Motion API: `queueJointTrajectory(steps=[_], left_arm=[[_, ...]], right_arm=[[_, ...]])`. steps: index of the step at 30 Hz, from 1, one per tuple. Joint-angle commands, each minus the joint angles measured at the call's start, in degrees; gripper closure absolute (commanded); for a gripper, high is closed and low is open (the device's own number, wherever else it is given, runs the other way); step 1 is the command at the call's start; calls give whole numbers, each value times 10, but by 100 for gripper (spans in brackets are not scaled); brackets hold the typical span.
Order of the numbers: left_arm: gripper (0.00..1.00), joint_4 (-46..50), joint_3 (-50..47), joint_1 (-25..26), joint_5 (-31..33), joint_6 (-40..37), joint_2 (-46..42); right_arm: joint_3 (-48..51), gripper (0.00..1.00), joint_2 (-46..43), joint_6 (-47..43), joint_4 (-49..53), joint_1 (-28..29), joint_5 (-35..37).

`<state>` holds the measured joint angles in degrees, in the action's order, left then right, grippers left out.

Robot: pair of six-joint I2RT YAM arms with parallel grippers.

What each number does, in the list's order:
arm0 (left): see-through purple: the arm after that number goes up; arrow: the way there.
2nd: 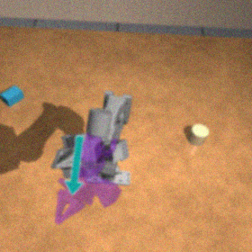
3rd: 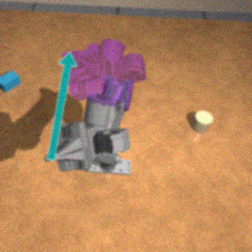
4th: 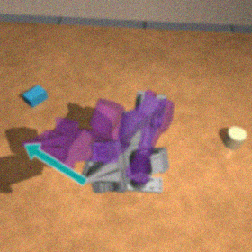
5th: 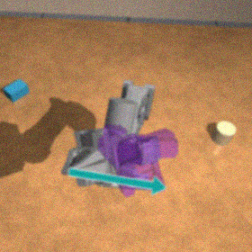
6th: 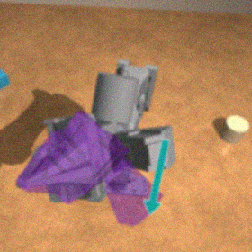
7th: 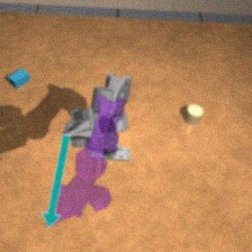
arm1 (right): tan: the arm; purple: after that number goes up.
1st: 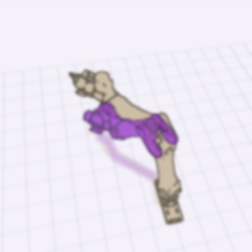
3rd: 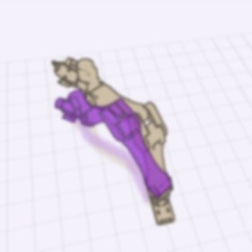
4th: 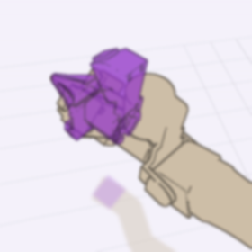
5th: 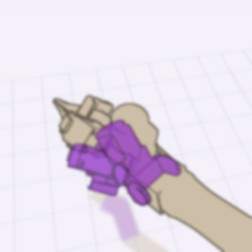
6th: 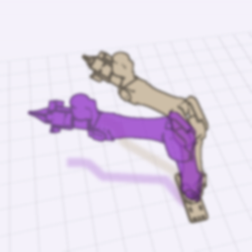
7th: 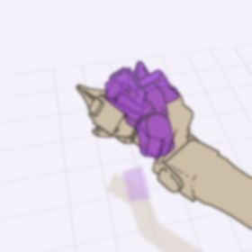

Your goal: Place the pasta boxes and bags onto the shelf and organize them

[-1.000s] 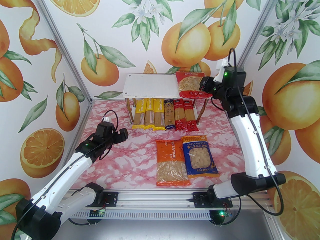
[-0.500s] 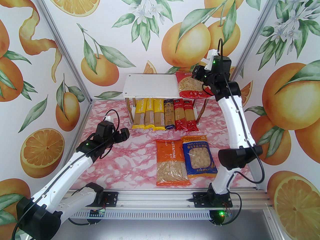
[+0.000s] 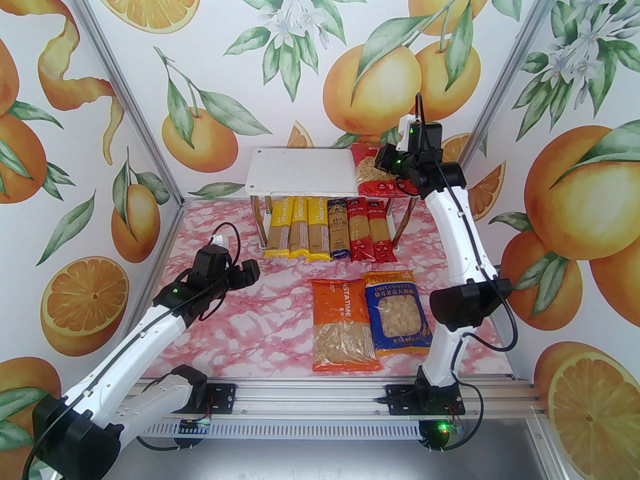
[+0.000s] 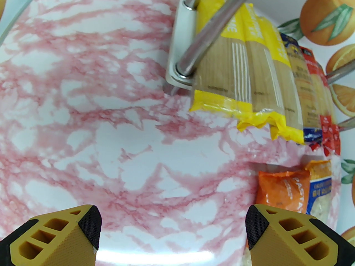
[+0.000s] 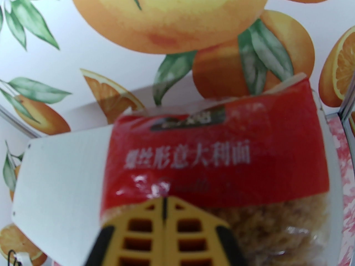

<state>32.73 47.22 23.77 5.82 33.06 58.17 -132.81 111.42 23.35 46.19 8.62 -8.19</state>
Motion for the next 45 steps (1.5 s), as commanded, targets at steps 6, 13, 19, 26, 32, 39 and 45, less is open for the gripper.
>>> queueJointTrajectory(steps=[6, 13, 19, 26, 32, 39, 45], left_arm=[[10, 26, -6, 84, 28, 22, 12], [9, 22, -19, 140, 54, 40, 10], [9, 23, -24, 202, 97, 64, 20], [9, 11, -28, 272, 117, 115, 41], [9, -105, -87, 286, 50, 164, 86], [10, -187, -67, 299, 4, 144, 175], [8, -272, -40, 299, -57, 151, 285]], right_arm=[[-1, 82, 20, -5, 40, 3, -1], [83, 58, -63, 22, -149, 3, -50], [143, 48, -153, 11, -287, 4, -57], [138, 52, -239, -40, -164, 11, -23], [356, 58, -423, -59, -100, 77, 9], [525, 63, -579, -61, -79, 111, -58], [603, 66, -674, -40, 89, 110, -85]])
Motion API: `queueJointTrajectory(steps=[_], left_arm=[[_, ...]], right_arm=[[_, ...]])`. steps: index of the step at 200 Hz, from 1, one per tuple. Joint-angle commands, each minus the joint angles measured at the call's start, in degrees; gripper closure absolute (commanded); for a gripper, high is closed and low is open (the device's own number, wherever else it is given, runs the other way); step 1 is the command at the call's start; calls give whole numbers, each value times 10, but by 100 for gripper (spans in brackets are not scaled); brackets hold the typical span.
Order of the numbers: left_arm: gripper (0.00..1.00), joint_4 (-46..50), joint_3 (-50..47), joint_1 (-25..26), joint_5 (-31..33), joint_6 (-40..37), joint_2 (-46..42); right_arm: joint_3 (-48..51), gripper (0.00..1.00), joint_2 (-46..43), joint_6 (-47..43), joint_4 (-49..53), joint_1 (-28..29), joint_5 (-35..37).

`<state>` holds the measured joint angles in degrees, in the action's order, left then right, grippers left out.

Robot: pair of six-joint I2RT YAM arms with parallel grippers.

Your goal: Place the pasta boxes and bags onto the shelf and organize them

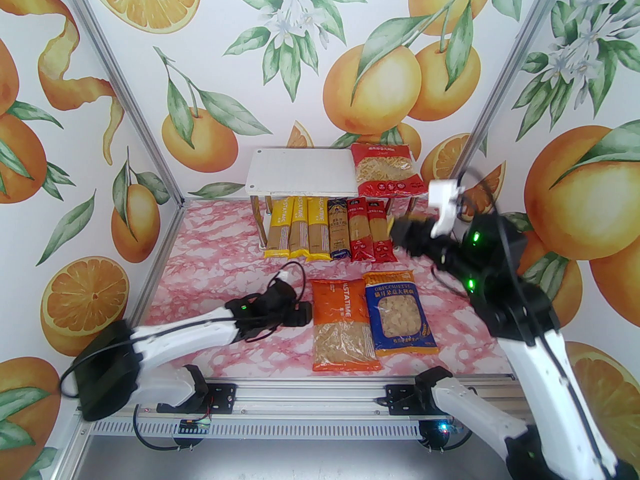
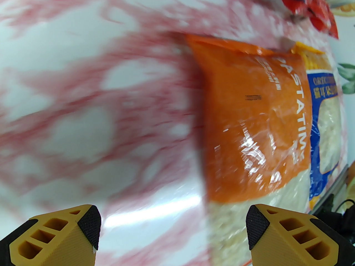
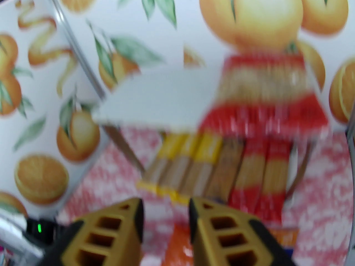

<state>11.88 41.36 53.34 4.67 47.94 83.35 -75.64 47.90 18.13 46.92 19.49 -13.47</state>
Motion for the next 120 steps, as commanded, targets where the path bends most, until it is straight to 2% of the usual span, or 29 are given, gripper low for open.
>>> queueJointTrajectory(steps=[1, 26, 77, 90, 109, 120], left_arm=[[8, -71, 28, 2, -56, 0, 52], [8, -78, 65, 2, -81, -2, 112], [9, -94, 108, 0, -102, -12, 167], [14, -99, 115, -1, -115, -13, 182], [28, -111, 116, -3, -138, -9, 196], [48, -115, 114, -5, -147, -6, 200]], right_arm=[[53, 66, -48, 21, 85, 2, -40], [114, 65, -60, 52, 118, 3, -47], [198, 65, -75, 90, 127, 2, -27], [211, 67, -62, 93, 140, 2, 9], [219, 67, -38, 93, 159, 2, 51], [220, 64, -25, 92, 161, 2, 61]])
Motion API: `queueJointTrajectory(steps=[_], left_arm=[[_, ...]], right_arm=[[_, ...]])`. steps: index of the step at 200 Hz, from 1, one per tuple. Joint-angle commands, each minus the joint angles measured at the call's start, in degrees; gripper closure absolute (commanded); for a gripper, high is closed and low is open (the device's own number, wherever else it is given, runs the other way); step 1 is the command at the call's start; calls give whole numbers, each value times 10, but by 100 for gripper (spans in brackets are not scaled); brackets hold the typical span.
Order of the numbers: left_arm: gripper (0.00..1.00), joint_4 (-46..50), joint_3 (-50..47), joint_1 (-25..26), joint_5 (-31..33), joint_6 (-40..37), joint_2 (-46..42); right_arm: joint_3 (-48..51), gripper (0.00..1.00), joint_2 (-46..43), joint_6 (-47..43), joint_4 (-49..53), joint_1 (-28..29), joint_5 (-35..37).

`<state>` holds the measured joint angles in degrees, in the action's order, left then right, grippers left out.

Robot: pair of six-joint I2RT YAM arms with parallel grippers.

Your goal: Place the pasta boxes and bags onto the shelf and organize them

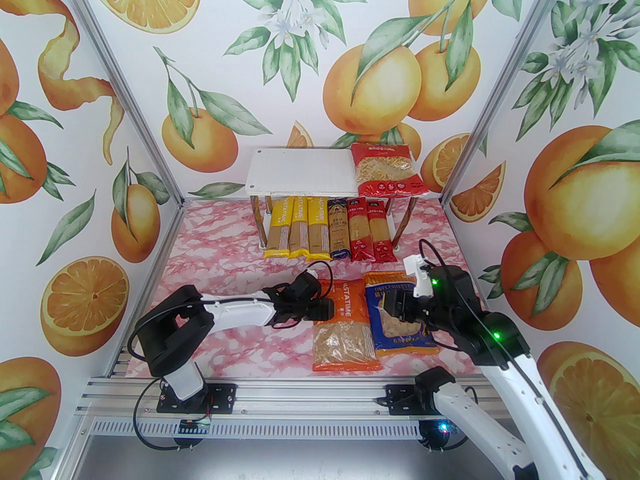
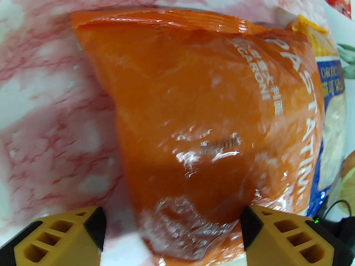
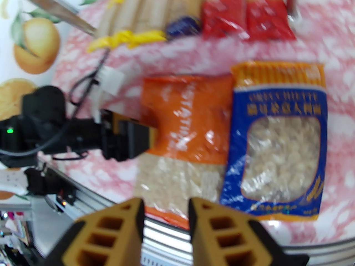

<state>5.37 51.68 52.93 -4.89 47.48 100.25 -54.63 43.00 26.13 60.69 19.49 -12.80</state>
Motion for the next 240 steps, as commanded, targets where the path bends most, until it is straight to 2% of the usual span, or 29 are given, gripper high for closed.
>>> queueJointTrajectory(steps=[1, 9, 17, 50, 106, 160, 190, 240], left_arm=[[51, -50, 10, -1, -52, -1, 31], [73, -49, 8, -2, -53, 1, 31], [84, -48, 4, -4, -51, 5, 29], [95, -33, -5, -12, -48, 4, 15], [99, 67, -30, -42, -10, -28, -64], [97, 137, -100, -133, 7, -81, -202], [96, 167, -122, -182, 5, -115, -247], [94, 198, -131, -253, -7, -172, -265]], right_arm=[[10, 64, 24, 12, 23, 2, 55], [9, 63, 30, 12, 22, 2, 59], [9, 62, 33, 12, 19, 2, 61], [11, 60, 44, 13, 1, 2, 60], [13, 58, 80, 7, 14, 0, 126], [17, 47, 121, 9, -22, -8, 130], [23, 34, 141, 10, -36, -20, 140], [50, 32, 161, 15, -52, -42, 133]])
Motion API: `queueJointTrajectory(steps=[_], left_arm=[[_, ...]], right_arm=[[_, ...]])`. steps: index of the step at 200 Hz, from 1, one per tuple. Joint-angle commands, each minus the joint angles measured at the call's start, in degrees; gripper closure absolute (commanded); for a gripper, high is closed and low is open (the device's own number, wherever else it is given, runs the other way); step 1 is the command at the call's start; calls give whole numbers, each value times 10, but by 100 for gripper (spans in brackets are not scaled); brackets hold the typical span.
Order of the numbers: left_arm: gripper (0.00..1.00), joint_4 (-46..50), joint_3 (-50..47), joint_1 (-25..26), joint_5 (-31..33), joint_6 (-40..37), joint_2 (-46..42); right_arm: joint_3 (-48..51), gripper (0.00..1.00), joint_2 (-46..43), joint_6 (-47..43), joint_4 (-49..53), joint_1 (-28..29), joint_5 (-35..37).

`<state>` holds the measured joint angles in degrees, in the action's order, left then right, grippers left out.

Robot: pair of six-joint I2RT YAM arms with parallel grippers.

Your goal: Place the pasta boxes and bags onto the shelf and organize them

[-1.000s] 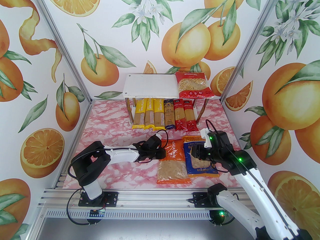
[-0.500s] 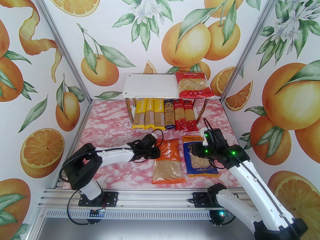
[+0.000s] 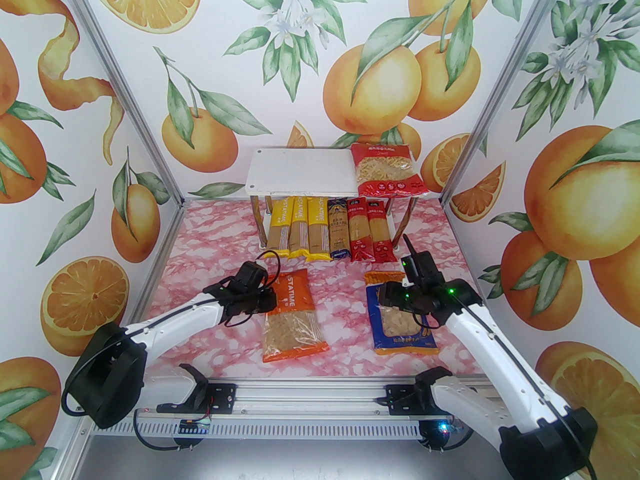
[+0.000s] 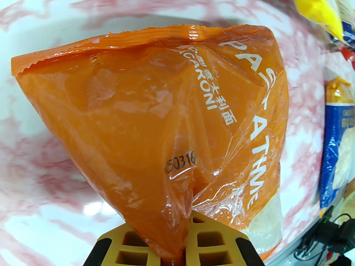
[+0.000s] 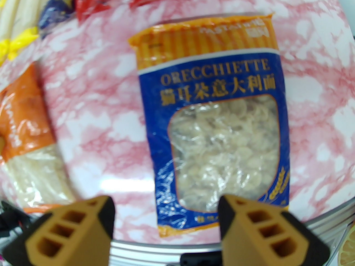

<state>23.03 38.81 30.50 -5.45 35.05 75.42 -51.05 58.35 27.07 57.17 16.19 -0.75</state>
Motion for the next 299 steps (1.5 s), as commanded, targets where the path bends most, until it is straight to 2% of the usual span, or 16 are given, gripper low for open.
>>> queueJointTrajectory(steps=[1, 12, 40, 57, 85, 107, 137, 191, 214, 228, 259, 299], left_arm=[[94, 22, -2, -30, -2, -49, -16], [89, 31, 2, -44, -3, -62, -13], [68, 48, 17, -69, -7, -89, 0], [61, 50, 24, -78, -11, -99, 5], [36, 56, 32, -93, -18, -104, 5], [27, 65, 42, -106, -28, -100, -20], [21, 92, 67, -120, -42, -101, -71], [16, 137, 105, -150, -64, -101, -148], [15, 142, 109, -163, -67, -99, -169], [15, 147, 110, -170, -69, -100, -173], [15, 152, 111, -177, -73, -99, -181], [15, 149, 110, -180, -75, -97, -182]], right_arm=[[15, 32, 8, 6, -17, -10, 14], [22, 27, 13, 8, -18, -13, 22], [22, 19, 26, 20, -21, -17, 43], [29, 19, 35, 28, -31, -24, 45], [49, 16, 52, 49, -55, -34, 42], [70, 16, 64, 66, -79, -43, 54], [94, 16, 89, 85, -118, -57, 65], [98, 14, 131, 77, -161, -65, 84], [105, 15, 160, 66, -177, -64, 41], [112, 20, 173, 62, -181, -64, 5], [141, 23, 153, 65, -179, -51, -38], [154, 24, 131, 76, -165, 8, -57]])
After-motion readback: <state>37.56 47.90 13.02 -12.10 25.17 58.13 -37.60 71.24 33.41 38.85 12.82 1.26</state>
